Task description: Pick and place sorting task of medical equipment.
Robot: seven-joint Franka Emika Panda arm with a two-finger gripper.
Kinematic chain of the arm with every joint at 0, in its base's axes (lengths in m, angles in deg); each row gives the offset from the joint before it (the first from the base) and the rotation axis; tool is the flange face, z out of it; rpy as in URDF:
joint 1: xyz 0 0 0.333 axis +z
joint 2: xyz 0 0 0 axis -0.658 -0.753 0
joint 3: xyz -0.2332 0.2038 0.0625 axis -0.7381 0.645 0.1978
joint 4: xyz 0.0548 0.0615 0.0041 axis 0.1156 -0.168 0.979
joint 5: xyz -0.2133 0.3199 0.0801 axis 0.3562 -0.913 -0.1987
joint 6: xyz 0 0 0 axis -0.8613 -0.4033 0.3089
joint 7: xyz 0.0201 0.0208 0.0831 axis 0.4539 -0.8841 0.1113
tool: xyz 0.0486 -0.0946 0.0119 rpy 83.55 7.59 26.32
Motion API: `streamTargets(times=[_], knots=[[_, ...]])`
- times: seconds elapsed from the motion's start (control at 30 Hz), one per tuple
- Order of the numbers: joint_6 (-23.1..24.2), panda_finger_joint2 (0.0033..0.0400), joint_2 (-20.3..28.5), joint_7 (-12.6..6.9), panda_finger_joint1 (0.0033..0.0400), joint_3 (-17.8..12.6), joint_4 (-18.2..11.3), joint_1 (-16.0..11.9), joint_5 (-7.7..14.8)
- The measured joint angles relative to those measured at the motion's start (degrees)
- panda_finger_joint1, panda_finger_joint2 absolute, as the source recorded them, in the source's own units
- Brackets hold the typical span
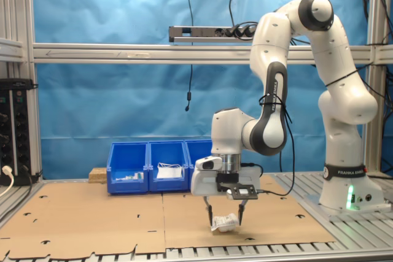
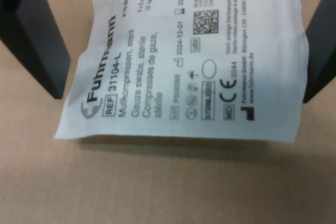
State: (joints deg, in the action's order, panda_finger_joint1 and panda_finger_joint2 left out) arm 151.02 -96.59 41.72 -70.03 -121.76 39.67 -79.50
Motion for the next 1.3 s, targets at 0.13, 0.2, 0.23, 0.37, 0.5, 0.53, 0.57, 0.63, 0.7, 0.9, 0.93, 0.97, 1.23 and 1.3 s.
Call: streamTargets(times=[0.13, 0.2, 0.23, 0.37, 0.5, 0.53, 0.57, 0.63, 0.7, 0.9, 0.93, 0.97, 1.23, 1.3], knots=[[0.00, 0.0400, -0.55, 0.00, 0.0400, 0.00, 0.00, 0.00, 0.00], [0.00, 0.0400, -0.69, 0.00, 0.0400, 0.00, 0.00, 0.00, 0.00], [0.00, 0.0400, -0.82, 0.00, 0.0400, 0.00, 0.00, 0.00, 0.00], [0.00, 0.0400, -1.25, 0.00, 0.0400, -0.01, 0.00, 0.00, 0.00], [0.00, 0.0400, -1.49, 0.00, 0.0400, -0.01, 0.00, 0.00, 0.00], [0.00, 0.0400, -1.54, 0.00, 0.0400, -0.02, 0.00, 0.00, 0.00], [0.00, 0.0400, -1.58, 0.00, 0.0400, -0.02, 0.00, 0.00, 0.00], [0.00, 0.0400, -1.64, 0.00, 0.0400, -0.03, 0.00, 0.00, 0.00], [0.00, 0.0400, -1.70, 0.00, 0.0400, -0.05, 0.00, 0.00, 0.00], [0.00, 0.0400, -1.85, 0.00, 0.0400, -0.10, 0.00, 0.00, 0.00], [0.00, 0.0400, -1.87, 0.00, 0.0400, -0.11, 0.00, 0.00, 0.00], [0.00, 0.0400, -1.87, 0.00, 0.0400, -0.13, 0.00, 0.00, 0.00], [0.00, 0.0400, -1.89, 0.00, 0.0400, -0.34, 0.01, 0.00, 0.00], [0.00, 0.0400, -1.89, 0.00, 0.0400, -0.44, 0.01, 0.00, 0.00]])
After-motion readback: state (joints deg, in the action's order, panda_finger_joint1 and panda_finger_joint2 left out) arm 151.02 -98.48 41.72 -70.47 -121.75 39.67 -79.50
